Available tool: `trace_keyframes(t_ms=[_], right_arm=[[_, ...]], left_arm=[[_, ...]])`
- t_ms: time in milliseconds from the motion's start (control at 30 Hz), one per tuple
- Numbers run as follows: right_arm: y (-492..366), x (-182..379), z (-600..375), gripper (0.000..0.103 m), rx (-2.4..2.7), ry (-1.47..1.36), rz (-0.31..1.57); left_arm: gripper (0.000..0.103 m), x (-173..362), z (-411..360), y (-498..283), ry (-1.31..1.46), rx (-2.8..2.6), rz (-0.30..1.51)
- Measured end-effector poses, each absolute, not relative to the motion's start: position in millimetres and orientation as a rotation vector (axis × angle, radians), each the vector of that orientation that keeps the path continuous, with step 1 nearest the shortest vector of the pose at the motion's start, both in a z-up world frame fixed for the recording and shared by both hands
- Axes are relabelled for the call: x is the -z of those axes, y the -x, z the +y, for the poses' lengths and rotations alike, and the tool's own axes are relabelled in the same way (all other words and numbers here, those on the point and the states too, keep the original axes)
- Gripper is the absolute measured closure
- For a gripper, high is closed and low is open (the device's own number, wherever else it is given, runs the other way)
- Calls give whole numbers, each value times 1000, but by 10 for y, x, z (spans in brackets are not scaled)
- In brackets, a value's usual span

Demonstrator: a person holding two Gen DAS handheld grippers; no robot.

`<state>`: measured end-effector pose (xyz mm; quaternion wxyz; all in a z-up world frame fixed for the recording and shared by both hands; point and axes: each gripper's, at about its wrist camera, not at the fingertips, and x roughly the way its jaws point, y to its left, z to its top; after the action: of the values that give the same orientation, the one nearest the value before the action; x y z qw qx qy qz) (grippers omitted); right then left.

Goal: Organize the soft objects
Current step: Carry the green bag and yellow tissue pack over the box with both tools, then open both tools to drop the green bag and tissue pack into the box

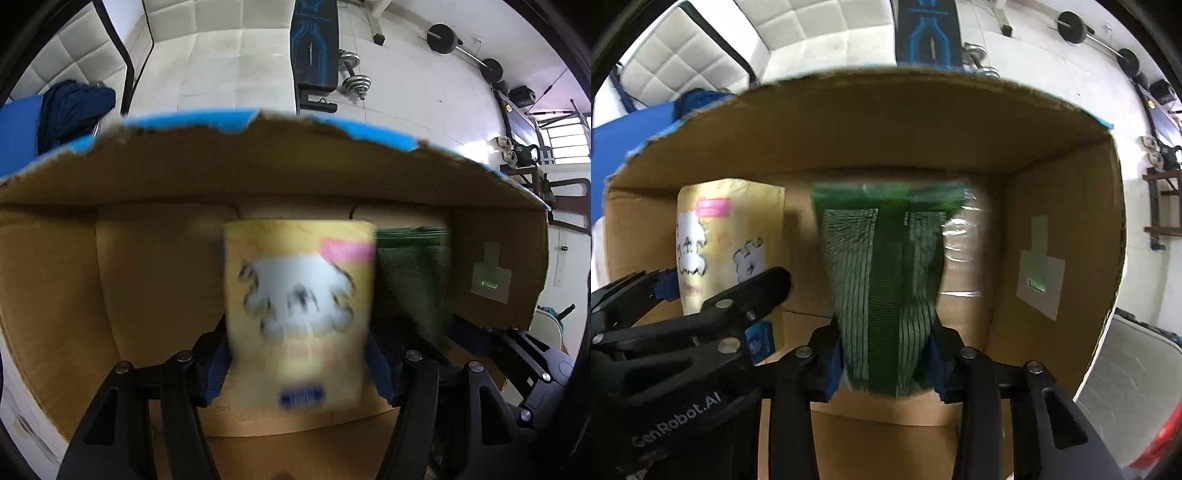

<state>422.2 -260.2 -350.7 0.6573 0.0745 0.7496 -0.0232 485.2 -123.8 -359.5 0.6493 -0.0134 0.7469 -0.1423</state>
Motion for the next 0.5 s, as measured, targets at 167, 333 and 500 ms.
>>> trace_keyframes(t_ms=[167, 333, 500], right_arm=[[-4206, 3472, -2568, 41, 73, -166, 1686], [-4102, 3296, -2581, 35, 92, -164, 1676], [-3854, 3083, -2569, 0, 104, -173, 1633]], left_arm=[[30, 3488, -1256, -4790, 8, 326, 1673], [18, 3292, -1179, -4760, -21, 313, 1637], [1, 2968, -1046, -4624, -33, 296, 1556]])
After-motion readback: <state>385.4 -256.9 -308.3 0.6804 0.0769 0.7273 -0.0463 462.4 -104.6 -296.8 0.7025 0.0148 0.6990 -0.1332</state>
